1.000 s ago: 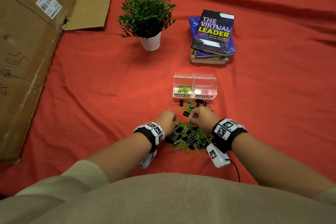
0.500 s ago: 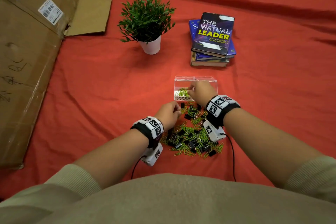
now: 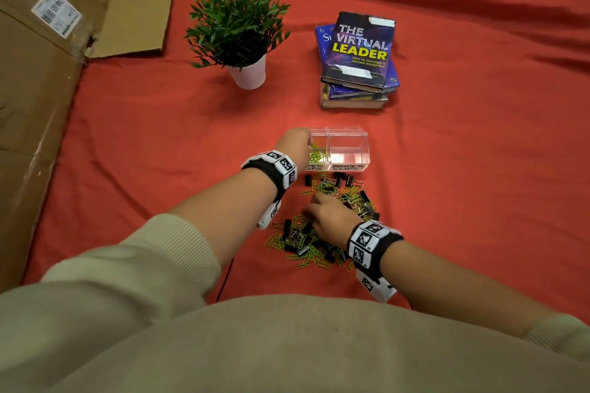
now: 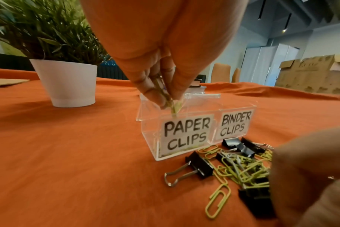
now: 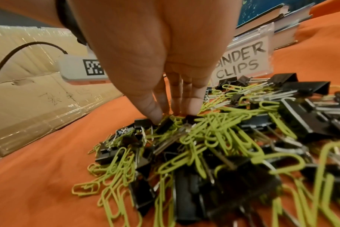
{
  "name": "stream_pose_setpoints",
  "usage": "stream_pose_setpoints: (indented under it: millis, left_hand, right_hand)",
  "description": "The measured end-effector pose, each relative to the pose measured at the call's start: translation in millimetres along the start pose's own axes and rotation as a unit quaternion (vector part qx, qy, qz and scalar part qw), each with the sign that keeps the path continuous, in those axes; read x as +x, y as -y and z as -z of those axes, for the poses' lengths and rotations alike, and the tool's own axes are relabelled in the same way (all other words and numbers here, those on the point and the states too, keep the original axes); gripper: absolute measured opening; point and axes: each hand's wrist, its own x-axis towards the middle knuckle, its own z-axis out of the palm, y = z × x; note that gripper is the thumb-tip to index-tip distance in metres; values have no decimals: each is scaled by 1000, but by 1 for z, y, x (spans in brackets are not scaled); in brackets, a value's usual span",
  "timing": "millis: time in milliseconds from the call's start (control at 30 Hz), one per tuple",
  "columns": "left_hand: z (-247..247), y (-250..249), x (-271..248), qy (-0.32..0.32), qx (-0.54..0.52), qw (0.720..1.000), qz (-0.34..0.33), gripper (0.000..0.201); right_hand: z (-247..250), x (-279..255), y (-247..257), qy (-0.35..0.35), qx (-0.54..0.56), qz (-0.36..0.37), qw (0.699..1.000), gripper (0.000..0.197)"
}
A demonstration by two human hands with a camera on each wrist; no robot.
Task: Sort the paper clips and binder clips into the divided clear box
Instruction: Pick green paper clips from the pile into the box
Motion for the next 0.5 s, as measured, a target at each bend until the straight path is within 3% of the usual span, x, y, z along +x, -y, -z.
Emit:
stream_pose_setpoints:
  millis: [100, 267, 400, 500]
  left_hand:
    - [-3, 3, -6, -21, -18, 999, -23, 16]
    - [-10, 15, -43, -42, -3, 996, -78, 16]
    - [-33, 34, -77, 61, 36, 996, -47, 15]
    - [-49, 44, -93, 123, 63, 990, -31, 23]
  right_hand:
    - [-2, -3, 0, -8, 1, -10, 1000, 41]
    - [-2, -4, -1, -12, 35, -43, 998, 23]
    - [4, -2, -2, -28, 105, -83, 991, 4]
    - [12, -3, -8, -18, 191, -136, 972, 5]
